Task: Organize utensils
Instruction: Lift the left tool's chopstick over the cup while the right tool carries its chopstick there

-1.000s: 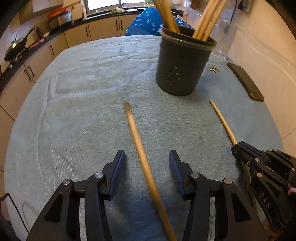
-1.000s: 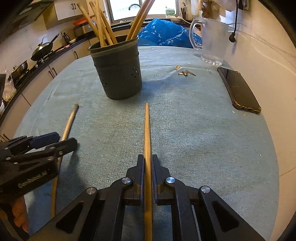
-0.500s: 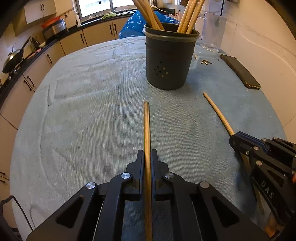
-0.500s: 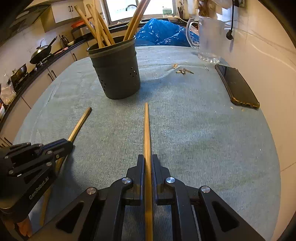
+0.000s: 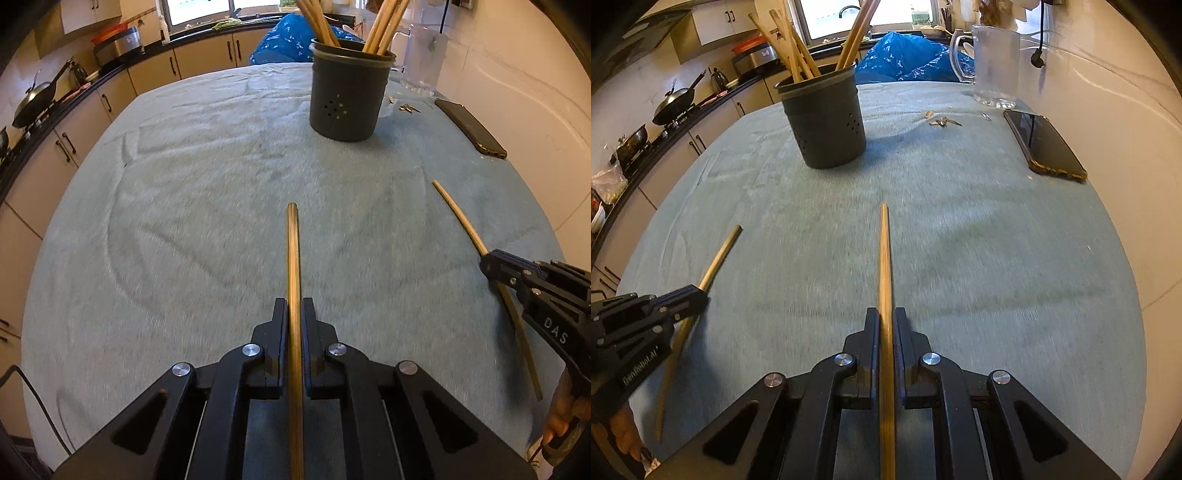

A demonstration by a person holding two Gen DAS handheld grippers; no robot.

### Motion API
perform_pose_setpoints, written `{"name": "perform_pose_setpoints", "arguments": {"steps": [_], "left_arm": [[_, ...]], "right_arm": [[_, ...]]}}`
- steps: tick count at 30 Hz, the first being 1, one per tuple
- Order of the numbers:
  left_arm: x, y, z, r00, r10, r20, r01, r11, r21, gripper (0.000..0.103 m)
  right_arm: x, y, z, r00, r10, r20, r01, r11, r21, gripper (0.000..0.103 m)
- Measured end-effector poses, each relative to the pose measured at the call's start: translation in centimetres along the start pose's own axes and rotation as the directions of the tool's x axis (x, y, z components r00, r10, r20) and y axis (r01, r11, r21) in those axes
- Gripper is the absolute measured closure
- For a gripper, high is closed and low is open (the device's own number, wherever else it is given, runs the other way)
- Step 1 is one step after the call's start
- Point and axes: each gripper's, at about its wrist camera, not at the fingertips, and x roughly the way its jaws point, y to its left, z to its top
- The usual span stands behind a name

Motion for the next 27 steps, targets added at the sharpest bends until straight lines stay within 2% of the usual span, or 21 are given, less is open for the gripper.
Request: {"name": "perform_pose_setpoints", "arguments": {"steps": [4,8,11,15,21,27], "left_arm": [[-0.9,0.5,-1.3,1.000,-0.009,0.003,0.009,1.000,-0.006,0.097],[-1.9,1.6,-1.4,0.997,-0.073,-0.002,0.072,0.997,-0.042,0.097],[-2.7,2.6,-0.6,0.994,-0.103,0.027,0.105,0.993,-0.063,0.096],[-2.7,3.7,1.1,0.997,-0.068,0.042,0.070,0.995,-0.065,0.082],[0.0,3.3,3.8,0.999,-0.017,-0.031,0.017,1.000,0.003,0.082],[2.5,1.3,5.0,0.991,-0.024,-0.128,0.036,0.995,0.094,0.082]], "right_arm": [[-1.4,-0.3,-1.8,1.000,-0.004,-0.003,0.004,1.000,-0.008,0.095],[-1.9,-0.6,-2.5,1.000,-0.003,-0.004,0.003,1.000,-0.013,0.095],[-1.7,-0.9,-2.1,0.999,0.038,-0.011,-0.038,0.999,-0.013,0.084],[-1.1,-0.6,-1.2,0.999,0.039,-0.030,-0.040,0.999,-0.020,0.081],[0.7,-0.2,1.3,0.996,-0.008,-0.088,0.001,0.997,-0.081,0.081],[2.5,0.2,4.1,0.984,-0.052,-0.170,0.026,0.988,-0.153,0.081]]}}
